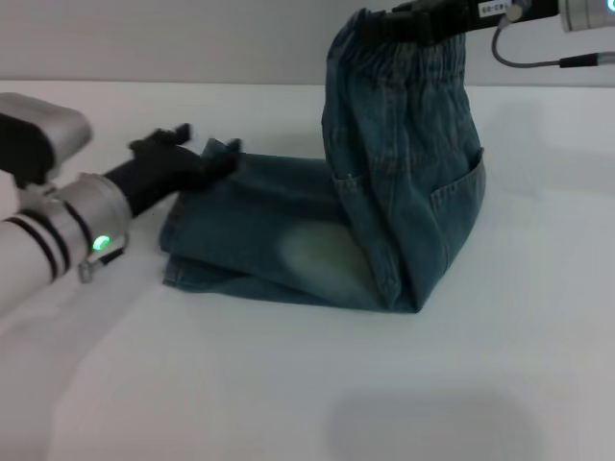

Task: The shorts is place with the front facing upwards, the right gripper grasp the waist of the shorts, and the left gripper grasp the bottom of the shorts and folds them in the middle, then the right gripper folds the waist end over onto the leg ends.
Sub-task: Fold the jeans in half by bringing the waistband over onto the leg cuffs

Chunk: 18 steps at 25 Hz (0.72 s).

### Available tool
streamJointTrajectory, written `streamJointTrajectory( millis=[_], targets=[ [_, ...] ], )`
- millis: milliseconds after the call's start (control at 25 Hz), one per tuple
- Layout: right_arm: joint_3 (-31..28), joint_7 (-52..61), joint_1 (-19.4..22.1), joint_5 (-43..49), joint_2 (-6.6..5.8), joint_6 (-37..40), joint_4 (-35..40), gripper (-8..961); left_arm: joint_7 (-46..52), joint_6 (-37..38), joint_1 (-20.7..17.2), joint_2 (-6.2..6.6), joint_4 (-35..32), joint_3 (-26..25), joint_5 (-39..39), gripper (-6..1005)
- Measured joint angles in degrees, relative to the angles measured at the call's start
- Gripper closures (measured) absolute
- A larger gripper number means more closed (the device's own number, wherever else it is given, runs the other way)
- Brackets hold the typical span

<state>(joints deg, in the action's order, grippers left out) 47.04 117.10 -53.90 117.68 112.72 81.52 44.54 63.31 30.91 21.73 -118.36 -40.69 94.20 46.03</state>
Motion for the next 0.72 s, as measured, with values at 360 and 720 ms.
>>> streamJointTrajectory(
  millis=[360,720],
  targets=[
    [1.0,-2.3,-1.9,0.3,1.65,-1.0,0.0,938,-2.4,2.7,-1.9,-0.03,1.3,-7.5,-2.4,199],
    [9.0,-2.3,-4.1,0.5,2.36,-4.9,-2.9,932,-6.9,6.2,-1.5,-0.09,6.1,-10.1,-7.2,199]
  ],
)
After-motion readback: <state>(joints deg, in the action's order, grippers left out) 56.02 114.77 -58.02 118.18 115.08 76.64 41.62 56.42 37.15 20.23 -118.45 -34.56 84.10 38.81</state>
